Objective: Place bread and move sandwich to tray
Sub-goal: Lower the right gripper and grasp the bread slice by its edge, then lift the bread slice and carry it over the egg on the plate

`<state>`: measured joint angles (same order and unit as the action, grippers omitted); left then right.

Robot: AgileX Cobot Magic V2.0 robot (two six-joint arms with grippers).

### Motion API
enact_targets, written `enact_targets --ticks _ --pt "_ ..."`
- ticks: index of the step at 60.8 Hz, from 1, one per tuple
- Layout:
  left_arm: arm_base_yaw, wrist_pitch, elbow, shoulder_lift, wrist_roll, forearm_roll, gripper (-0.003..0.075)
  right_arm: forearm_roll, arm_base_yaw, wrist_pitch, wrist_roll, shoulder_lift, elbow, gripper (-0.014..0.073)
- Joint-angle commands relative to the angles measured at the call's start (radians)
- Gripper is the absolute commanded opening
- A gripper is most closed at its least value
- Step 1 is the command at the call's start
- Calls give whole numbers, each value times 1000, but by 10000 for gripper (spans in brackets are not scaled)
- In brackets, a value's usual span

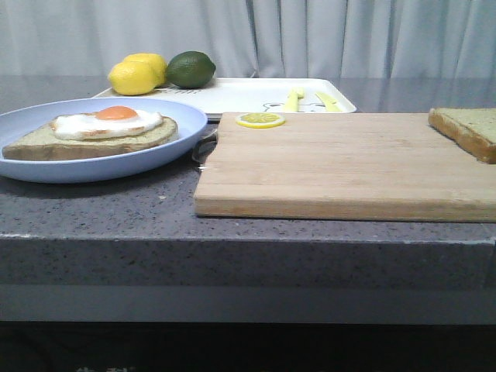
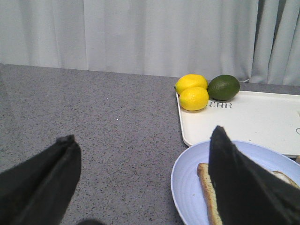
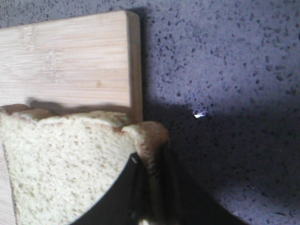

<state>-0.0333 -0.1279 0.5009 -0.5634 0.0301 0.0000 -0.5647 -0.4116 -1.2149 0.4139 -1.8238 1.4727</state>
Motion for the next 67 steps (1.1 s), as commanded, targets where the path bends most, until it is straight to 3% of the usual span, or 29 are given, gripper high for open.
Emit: enact_targets --ticks 1,19,37,47,67 --pt "1 84 38 -7 7 0 557 -33 -3 -121 -11 54 30 -55" --pt "1 84 38 -7 7 0 557 -76 -3 -121 -98 164 30 -78" --pt "1 84 38 -7 7 0 557 -335 23 -121 -87 297 30 -78" --pt "1 84 38 -7 7 0 557 -453 149 -117 -73 305 29 -78" --pt "1 84 38 -7 7 0 557 -642 546 66 -46 233 29 -78"
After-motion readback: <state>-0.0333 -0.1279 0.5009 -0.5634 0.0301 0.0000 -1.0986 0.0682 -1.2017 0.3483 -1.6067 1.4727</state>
